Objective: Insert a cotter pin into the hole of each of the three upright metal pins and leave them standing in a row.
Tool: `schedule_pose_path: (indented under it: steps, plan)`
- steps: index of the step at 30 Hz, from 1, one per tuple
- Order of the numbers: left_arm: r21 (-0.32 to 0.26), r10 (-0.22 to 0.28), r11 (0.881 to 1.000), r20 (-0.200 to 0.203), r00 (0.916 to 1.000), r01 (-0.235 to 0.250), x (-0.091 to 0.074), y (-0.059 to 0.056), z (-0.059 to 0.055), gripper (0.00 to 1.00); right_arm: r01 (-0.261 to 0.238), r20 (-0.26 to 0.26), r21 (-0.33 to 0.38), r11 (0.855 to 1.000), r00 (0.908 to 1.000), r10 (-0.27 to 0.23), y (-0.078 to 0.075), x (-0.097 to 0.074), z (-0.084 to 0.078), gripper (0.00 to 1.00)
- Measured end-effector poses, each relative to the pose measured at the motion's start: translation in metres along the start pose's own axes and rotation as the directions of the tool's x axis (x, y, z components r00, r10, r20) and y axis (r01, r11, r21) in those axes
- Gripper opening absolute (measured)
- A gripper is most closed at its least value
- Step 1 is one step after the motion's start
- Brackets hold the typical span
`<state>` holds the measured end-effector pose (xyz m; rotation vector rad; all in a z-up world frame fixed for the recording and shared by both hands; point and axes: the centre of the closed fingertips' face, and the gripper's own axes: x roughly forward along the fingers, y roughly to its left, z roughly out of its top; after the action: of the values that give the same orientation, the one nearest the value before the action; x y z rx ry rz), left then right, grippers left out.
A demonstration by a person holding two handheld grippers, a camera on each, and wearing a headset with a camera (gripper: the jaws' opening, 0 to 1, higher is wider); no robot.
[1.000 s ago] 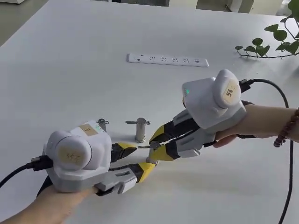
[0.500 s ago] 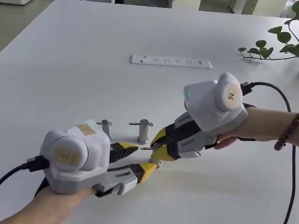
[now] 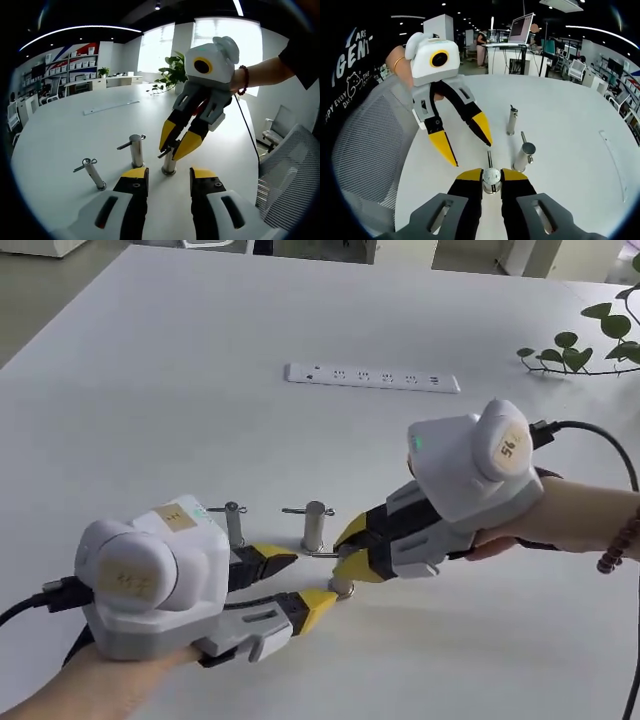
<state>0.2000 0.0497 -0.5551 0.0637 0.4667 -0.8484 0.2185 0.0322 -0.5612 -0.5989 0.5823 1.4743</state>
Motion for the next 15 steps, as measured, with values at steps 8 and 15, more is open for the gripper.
schedule_pose_path:
  steps: [8,15]
  plan:
    - [0.004,0.005,1.0,0.011,0.9999,-0.005,-0.01,0.003,0.003,0.32,0.027,-0.018,0.002,1.0,0.9995,-0.027,-0.014,-0.011,-0.006,0.08]
    - [0.006,0.0,1.0,0.028,0.9996,0.0,-0.019,0.001,0.007,0.33,0.043,-0.038,0.016,0.999,0.9984,-0.043,-0.026,-0.02,-0.017,0.08]
